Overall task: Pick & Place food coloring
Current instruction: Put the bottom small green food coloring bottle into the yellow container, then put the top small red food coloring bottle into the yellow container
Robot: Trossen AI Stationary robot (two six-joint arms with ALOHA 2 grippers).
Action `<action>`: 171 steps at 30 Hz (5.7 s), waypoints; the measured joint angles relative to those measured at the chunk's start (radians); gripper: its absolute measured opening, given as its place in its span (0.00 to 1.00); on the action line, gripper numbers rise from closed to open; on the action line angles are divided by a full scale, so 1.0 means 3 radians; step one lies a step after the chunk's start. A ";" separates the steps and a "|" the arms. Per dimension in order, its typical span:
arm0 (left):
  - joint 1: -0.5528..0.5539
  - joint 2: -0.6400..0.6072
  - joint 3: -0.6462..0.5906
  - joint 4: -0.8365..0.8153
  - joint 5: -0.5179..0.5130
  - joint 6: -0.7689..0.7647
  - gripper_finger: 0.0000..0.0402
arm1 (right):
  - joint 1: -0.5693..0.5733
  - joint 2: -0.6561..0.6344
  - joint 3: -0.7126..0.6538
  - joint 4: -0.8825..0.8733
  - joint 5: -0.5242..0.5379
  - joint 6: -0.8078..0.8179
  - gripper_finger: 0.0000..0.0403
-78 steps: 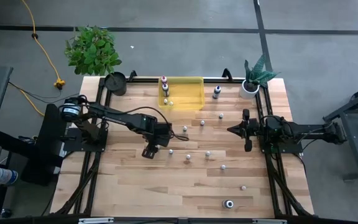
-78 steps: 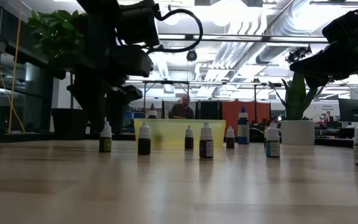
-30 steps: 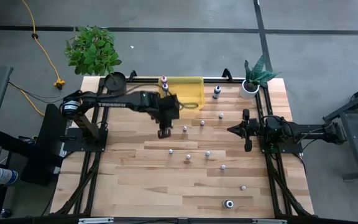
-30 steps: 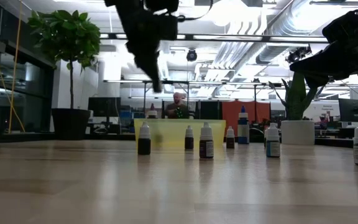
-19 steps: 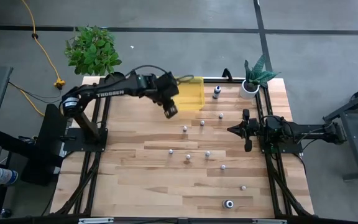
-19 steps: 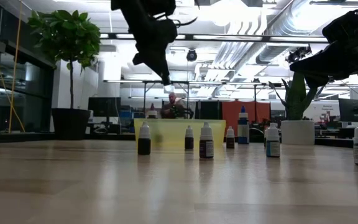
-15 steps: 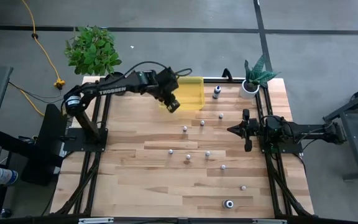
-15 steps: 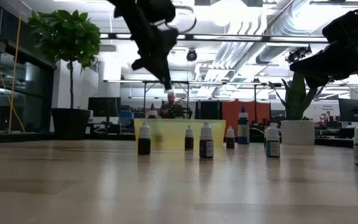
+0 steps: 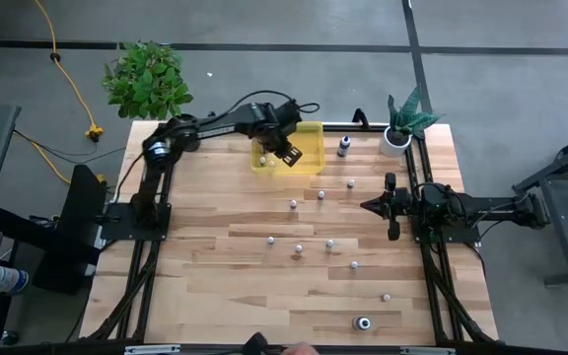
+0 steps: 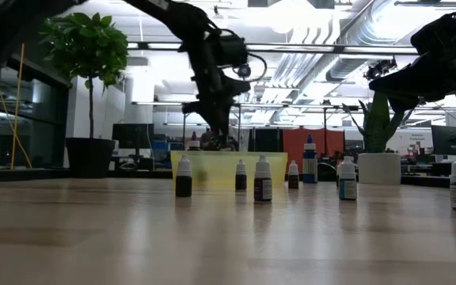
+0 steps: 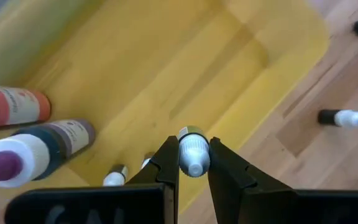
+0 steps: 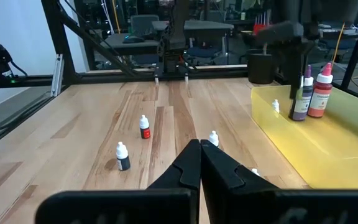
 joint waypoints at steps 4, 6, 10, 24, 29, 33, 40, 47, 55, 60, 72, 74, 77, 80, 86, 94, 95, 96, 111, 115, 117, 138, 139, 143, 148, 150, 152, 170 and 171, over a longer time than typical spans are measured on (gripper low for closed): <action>-0.0025 0.0260 0.0335 -0.0132 -0.0008 0.0002 0.11 | -0.0001 0.0015 -0.0001 0.0007 0.0001 0.0000 0.00; -0.0033 0.0359 0.0449 -0.0189 -0.0005 0.0005 0.11 | -0.0001 0.0017 0.0000 0.0006 0.0000 0.0000 0.00; -0.0070 0.0533 0.0617 -0.0219 -0.0027 0.0009 0.11 | 0.0000 0.0016 0.0000 0.0009 0.0001 0.0000 0.00; -0.0177 0.0789 0.0640 -0.0149 -0.0254 0.0009 0.11 | -0.0001 0.0016 -0.0001 0.0010 -0.0001 0.0000 0.00; -0.0177 0.0786 0.0640 -0.0103 -0.0418 0.0009 0.11 | -0.0001 0.0016 0.0000 0.0013 -0.0001 0.0000 0.00; -0.0175 0.0785 0.0640 -0.0033 -0.0472 0.0009 0.11 | -0.0001 0.0016 0.0000 0.0014 0.0000 -0.0001 0.00; -0.0178 0.0833 0.0640 0.0048 -0.0472 -0.0156 0.11 | -0.0001 0.0016 0.0000 0.0015 -0.0001 0.0000 0.00; -0.0178 0.0895 0.0635 0.0025 -0.0469 -0.0290 0.11 | -0.0001 0.0016 0.0000 0.0017 -0.0001 0.0000 0.00; -0.0178 0.0894 0.0637 0.0043 -0.0467 -0.0313 0.11 | 0.0000 0.0016 0.0000 0.0018 -0.0001 0.0000 0.00; -0.0177 0.0933 0.0642 0.0058 -0.0467 -0.0313 0.11 | 0.0000 0.0016 0.0000 0.0018 -0.0001 0.0000 0.00; -0.0175 0.0950 0.0638 0.0093 -0.0454 -0.0314 0.11 | 0.0000 0.0016 0.0000 0.0018 -0.0001 0.0000 0.00; -0.0175 0.0950 0.0638 0.0085 -0.0437 -0.0313 0.11 | -0.0001 0.0016 0.0000 0.0018 -0.0001 0.0000 0.00; -0.0175 0.0950 0.0638 0.0092 -0.0402 -0.0278 0.12 | -0.0001 0.0016 0.0000 0.0018 -0.0001 0.0000 0.00; -0.0175 0.0950 0.0638 0.0089 -0.0400 -0.0261 0.17 | -0.0001 0.0016 -0.0001 0.0018 -0.0001 0.0000 0.00; -0.0175 0.0950 0.0638 0.0087 -0.0395 -0.0256 0.28 | -0.0001 0.0016 0.0000 0.0018 -0.0001 0.0000 0.00; -0.0175 0.0950 0.0638 0.0082 -0.0395 -0.0252 0.33 | -0.0001 0.0016 -0.0001 0.0018 -0.0001 0.0000 0.00; -0.0175 0.0950 0.0638 0.0082 -0.0395 -0.0251 0.33 | -0.0001 0.0016 0.0000 0.0018 -0.0001 -0.0001 0.00; -0.0175 0.0950 0.0638 0.0082 -0.0395 -0.0249 0.33 | -0.0001 0.0016 -0.0001 0.0018 -0.0001 0.0000 0.00; -0.0154 0.0777 0.0640 0.0090 -0.0401 -0.0145 0.33 | -0.0001 0.0016 0.0000 0.0018 -0.0003 0.0000 0.00; -0.0154 0.0737 0.0675 0.0052 -0.0389 -0.0064 0.33 | -0.0001 0.0016 0.0000 0.0017 -0.0004 0.0000 0.00; -0.0159 0.0732 0.0731 0.0072 -0.0377 0.0015 0.33 | 0.0000 0.0016 0.0000 0.0018 -0.0005 0.0000 0.00; -0.0725 0.0536 0.1661 -0.1335 0.0146 0.1797 0.33 | -0.0001 0.0016 0.0000 0.0018 -0.0003 0.0000 0.00; -0.0766 0.0511 0.1651 -0.1424 0.0143 0.1828 0.33 | -0.0001 0.0016 0.0000 0.0019 -0.0003 0.0000 0.00; -0.0912 0.0411 0.1561 -0.1574 0.0139 0.1873 0.33 | -0.0001 0.0016 0.0000 0.0017 -0.0002 0.0000 0.00; -0.1065 0.0149 0.1155 -0.1465 0.0159 0.1872 0.33 | -0.0001 0.0014 0.0000 0.0010 -0.0004 0.0000 0.00; -0.1120 -0.0022 0.0829 -0.1321 0.0165 0.1872 0.33 | 0.0000 0.0014 0.0000 0.0009 -0.0004 0.0000 0.00; -0.1178 -0.0232 0.0423 -0.1047 0.0214 0.1855 0.33 | -0.0001 0.0016 -0.0001 0.0008 -0.0005 0.0000 0.00; -0.1583 -0.1061 -0.1550 0.0268 0.0517 0.1571 0.33 | 0.0000 0.0016 0.0000 0.0014 -0.0001 -0.0001 0.00; -0.1603 -0.1061 -0.1592 0.0324 0.0517 0.1526 0.33 | 0.0000 0.0016 0.0000 0.0014 -0.0001 0.0000 0.00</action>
